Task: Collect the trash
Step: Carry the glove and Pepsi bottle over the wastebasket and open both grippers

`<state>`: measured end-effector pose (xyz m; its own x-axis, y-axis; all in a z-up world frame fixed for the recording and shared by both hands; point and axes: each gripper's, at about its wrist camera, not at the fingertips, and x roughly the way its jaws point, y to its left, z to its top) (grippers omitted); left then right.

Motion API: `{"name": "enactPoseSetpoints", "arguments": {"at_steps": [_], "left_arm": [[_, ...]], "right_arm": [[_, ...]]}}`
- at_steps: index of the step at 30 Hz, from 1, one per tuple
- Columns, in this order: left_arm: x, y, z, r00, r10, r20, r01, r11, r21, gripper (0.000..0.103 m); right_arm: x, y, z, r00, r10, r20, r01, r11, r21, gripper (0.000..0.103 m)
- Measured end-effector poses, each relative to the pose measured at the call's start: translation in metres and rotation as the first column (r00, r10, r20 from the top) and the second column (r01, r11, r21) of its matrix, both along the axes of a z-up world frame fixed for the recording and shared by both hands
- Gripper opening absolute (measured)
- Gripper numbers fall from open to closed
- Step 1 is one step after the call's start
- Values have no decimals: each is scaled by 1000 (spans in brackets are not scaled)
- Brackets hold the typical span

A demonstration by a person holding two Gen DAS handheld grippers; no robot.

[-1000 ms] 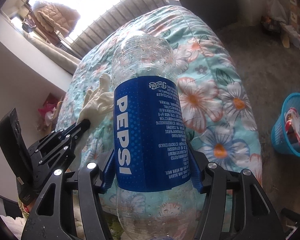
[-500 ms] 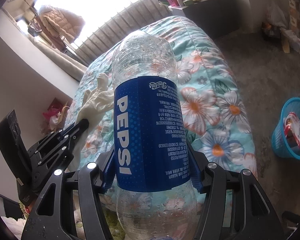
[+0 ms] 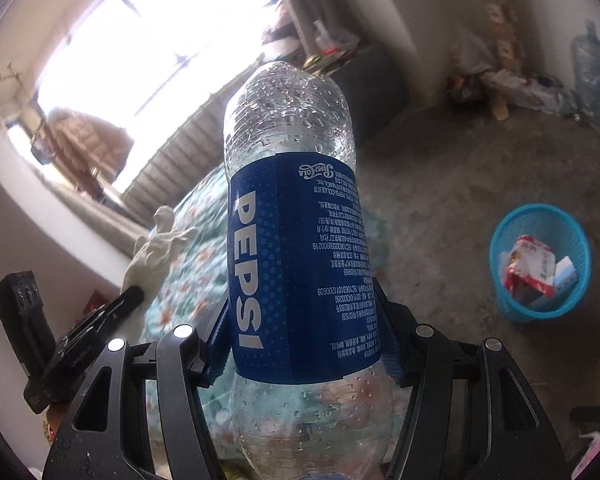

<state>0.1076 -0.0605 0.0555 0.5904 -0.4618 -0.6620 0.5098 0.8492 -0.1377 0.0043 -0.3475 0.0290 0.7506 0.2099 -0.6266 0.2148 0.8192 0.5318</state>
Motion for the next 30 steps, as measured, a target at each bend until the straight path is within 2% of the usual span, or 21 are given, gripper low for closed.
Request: {"name": "enactPoseSetpoints", "arguments": {"at_steps": [3,7,9,10,12,15,18,21,23,24,25,27,29,30], "left_arm": [[25,-44,5,990,-118,-81,113,991,-69,7],[56,-118,-13,951,-238,-197,225,971,-87,7],[70,-163,-33,912,-294,-287,280,956,-92,7],[79,-187,-49,883,-313,-351,298,950,-97,7],[94,-227,-77,830,-326,-453,316,944,-100,7],[112,-282,-116,773,-313,-552,330,941,-71,7],[121,-335,-144,739,-316,-596,363,931,-43,7],[131,-379,-165,710,-321,-627,373,926,-53,8],[140,-408,-180,689,-332,-644,380,923,-70,24],[144,-420,-189,675,-333,-659,378,922,-79,54],[150,-431,-204,653,-323,-685,365,927,-89,71],[160,-439,-230,626,-266,-733,315,946,-74,70],[162,-438,-243,600,-222,-769,270,961,-66,70],[161,-435,-244,595,-223,-772,262,962,-76,70]], "right_arm": [[-23,-53,-9,986,-168,-3,168,985,41,57],[-42,-105,-42,946,-318,-66,324,940,109,57],[-45,-127,-66,922,-369,-117,384,910,155,57],[-46,-139,-82,906,-395,-150,417,891,179,57],[-48,-155,-110,882,-423,-209,464,858,221,57],[-42,-179,-151,853,-435,-288,511,808,294,57],[-34,-198,-180,837,-429,-338,534,776,336,58],[-21,-225,-204,829,-440,-344,552,743,379,60],[-18,-240,-219,824,-452,-342,563,721,403,64],[-15,-252,-231,817,-472,-331,576,705,415,75],[-14,-260,-240,805,-491,-334,593,698,402,78],[-15,-272,-261,755,-526,-391,650,677,345,78],[-18,-275,-272,736,-543,-405,673,649,353,77],[-22,-274,-273,731,-552,-401,680,642,356,76]]}}
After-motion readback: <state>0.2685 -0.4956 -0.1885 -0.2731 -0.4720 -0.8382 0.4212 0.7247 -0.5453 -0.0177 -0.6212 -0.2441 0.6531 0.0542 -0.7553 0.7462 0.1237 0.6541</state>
